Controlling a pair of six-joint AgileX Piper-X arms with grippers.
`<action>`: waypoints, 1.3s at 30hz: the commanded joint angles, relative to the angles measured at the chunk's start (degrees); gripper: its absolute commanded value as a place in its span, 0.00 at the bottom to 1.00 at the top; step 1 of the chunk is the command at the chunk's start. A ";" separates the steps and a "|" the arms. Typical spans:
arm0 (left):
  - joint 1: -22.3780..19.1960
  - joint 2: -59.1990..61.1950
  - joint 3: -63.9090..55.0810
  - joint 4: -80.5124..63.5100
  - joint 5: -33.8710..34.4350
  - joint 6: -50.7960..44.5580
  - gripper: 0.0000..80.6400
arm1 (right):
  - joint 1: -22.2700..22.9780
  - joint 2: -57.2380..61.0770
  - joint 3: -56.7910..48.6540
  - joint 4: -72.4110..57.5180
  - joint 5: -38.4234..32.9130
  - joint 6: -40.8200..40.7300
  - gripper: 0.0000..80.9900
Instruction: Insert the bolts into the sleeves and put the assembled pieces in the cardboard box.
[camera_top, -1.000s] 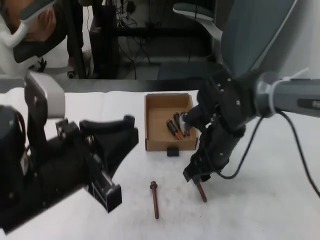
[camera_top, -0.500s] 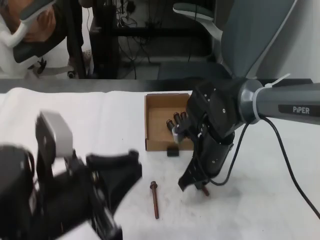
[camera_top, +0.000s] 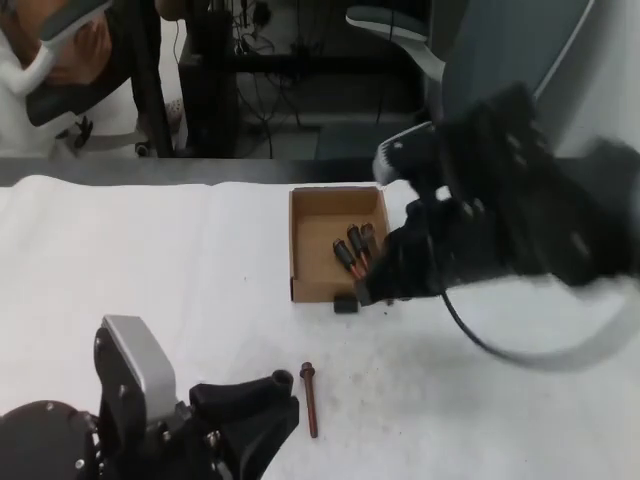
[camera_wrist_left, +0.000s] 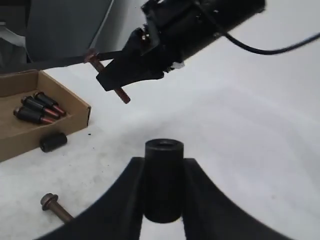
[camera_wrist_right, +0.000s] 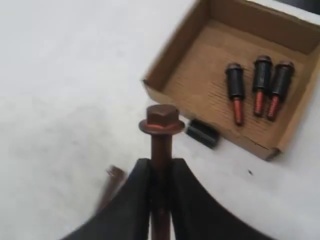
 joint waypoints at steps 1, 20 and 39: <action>-0.88 3.97 0.34 -6.42 -1.40 -0.45 0.02 | 3.51 -7.70 9.22 -17.83 -3.33 5.79 0.01; -1.64 30.48 0.22 -42.39 -4.24 -10.49 0.02 | 16.47 -15.71 24.26 -51.71 -3.44 17.45 0.01; -1.64 30.48 0.22 -44.91 1.76 -13.58 0.02 | 16.47 -12.61 24.26 -51.96 -1.18 11.08 0.01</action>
